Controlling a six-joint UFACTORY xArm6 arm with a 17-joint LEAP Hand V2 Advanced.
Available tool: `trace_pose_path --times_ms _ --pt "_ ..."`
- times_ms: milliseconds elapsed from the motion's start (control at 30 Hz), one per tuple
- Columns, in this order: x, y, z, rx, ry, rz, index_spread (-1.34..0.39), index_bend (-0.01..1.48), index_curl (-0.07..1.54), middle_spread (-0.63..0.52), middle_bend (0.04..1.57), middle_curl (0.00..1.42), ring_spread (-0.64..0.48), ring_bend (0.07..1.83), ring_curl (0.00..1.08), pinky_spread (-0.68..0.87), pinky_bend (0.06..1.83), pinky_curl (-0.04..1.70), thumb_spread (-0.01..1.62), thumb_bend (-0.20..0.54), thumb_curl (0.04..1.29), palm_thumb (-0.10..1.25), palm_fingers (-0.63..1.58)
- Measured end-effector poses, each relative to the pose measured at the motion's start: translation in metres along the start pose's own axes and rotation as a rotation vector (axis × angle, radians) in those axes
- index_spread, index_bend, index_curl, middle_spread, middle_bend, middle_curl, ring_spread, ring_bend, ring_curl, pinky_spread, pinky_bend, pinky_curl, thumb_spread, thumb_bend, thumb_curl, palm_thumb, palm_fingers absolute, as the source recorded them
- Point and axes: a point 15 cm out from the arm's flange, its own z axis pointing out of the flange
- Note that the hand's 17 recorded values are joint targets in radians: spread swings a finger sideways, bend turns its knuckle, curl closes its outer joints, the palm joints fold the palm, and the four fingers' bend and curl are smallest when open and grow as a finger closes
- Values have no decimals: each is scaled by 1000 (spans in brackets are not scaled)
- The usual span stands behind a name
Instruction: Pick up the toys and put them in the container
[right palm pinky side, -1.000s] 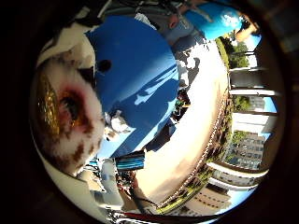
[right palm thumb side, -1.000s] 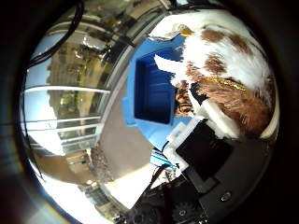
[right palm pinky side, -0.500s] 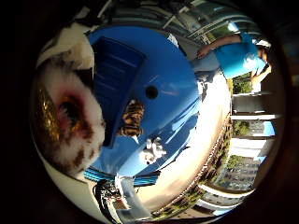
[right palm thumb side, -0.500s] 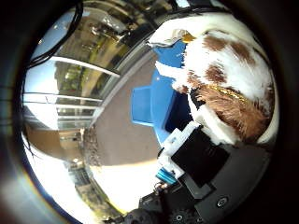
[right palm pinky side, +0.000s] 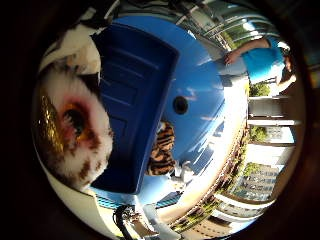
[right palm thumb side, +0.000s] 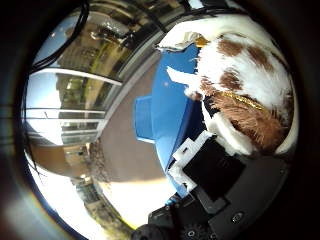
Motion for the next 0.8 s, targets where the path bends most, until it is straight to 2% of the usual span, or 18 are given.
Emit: trace_pose_path --times_ms 100,133,167,200,267,333,400,600,800 --pt "6 -1 -1 3 -2 7 -847 1174 6 -233 1142 1113 -41 1482 741 156 1553 757 1102 -43 778 781 783" --pt "7 0 -1 -2 -2 3 -719 943 -66 -219 958 1043 -2 1437 721 186 1599 758 1098 -46 758 760 454" --pt "8 1 -2 -5 -3 -4 -676 849 -47 -205 812 1003 27 1396 724 203 1645 783 1093 -46 748 754 165" --pt "9 3 -2 -13 -3 -15 -594 803 0 -175 666 924 75 1302 710 230 1631 787 1086 -44 733 745 -69" --pt "9 7 -4 -25 -2 -56 -521 775 14 -114 499 801 141 1035 587 281 1453 706 1073 -43 707 735 -302" --pt "10 10 -11 -26 -3 -86 -477 675 20 -47 361 690 199 834 462 334 1311 618 1063 -42 674 719 -275" --pt "11 10 -14 -24 -3 -98 -460 602 28 -7 285 629 229 744 405 361 1217 564 1058 -43 650 704 -236" --pt "18 16 -45 -3 -3 -116 -431 397 64 57 162 501 277 594 330 432 1064 460 1052 -34 592 696 -104" --pt "33 48 -89 -43 0 -121 -413 287 120 78 158 416 293 532 308 472 969 396 1052 -32 552 697 -37"
